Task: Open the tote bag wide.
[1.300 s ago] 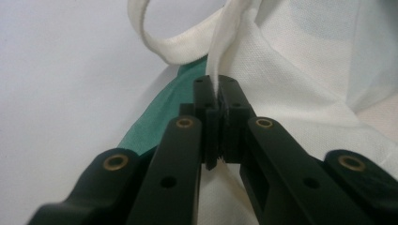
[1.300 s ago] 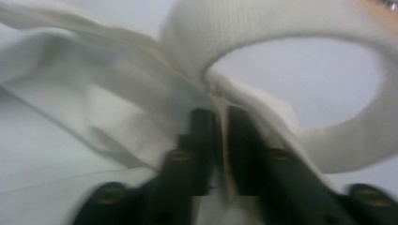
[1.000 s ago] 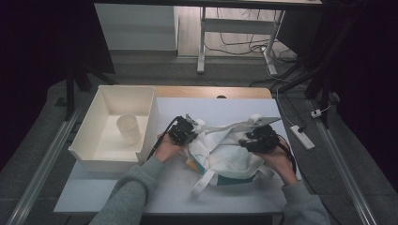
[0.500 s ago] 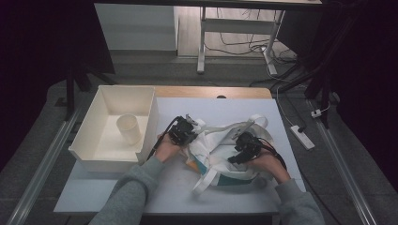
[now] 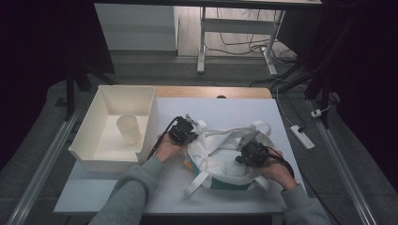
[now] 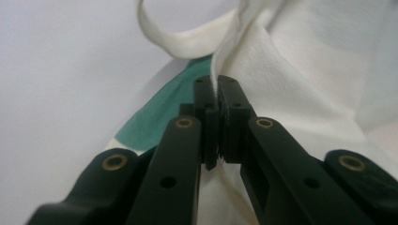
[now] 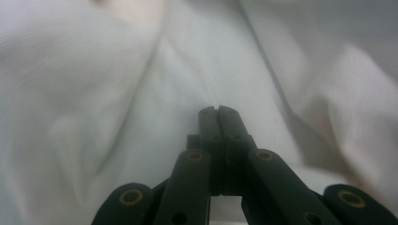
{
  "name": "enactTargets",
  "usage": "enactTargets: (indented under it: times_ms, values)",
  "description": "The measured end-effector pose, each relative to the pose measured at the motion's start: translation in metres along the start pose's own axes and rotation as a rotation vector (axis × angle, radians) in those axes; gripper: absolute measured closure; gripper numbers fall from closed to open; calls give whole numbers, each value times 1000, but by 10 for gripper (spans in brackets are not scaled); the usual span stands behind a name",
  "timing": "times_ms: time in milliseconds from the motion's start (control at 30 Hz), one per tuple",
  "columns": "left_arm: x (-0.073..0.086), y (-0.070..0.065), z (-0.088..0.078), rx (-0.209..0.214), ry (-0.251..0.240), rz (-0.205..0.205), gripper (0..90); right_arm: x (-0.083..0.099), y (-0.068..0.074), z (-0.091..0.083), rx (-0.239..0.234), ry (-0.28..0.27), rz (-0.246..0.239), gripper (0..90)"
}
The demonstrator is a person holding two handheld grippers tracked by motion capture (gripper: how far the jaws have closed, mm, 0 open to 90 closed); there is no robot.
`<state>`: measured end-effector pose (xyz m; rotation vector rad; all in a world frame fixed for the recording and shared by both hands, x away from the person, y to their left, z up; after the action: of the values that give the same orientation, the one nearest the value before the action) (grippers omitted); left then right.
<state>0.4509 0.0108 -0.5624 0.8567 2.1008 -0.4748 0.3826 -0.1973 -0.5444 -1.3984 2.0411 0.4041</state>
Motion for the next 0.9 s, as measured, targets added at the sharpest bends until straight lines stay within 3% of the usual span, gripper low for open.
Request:
enactTargets:
  times_ms: [100, 300, 400, 533, 667, 733, 800, 900]
  values:
    - [0, -2, 1, -1, 1, 7, 863, 7, 18, 2, -72, 1, 25, 899]
    - [-1, -2, 0, -6, -8, 4, 865, 20, 24, 8, -60, -23, 56, 900]
    - [-9, -6, -9, -12, -45, 33, 859, 20, 22, 10, -67, -21, 73, 900]
    - [-29, -18, -29, -8, -135, 58, 823, 22, 20, 10, -85, -36, 112, 899]
    - [-44, -35, -44, 31, -195, 77, 736, 22, 19, 11, -89, -41, 121, 899]
    - [-47, -45, -46, 86, -201, 80, 685, 22, 19, 11, -89, -41, 123, 899]
    - [-46, -55, -43, 134, -177, 93, 620, 22, 19, 12, -85, -40, 121, 899]
    - [-41, -68, -29, 152, -118, 140, 531, 22, 19, 12, -82, -40, 119, 899]
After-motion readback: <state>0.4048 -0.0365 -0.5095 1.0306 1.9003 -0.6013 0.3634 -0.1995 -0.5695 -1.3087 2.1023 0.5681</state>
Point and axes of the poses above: each handheld gripper's, and its own axes: z roughly forward along the jaws, x roughly out of its underside, y roughly to its left, the point moved 8 cm from there along z, roughly forward along the jaws, and after that the axes turned 14 degrees about -y, right-handed, at the moved point
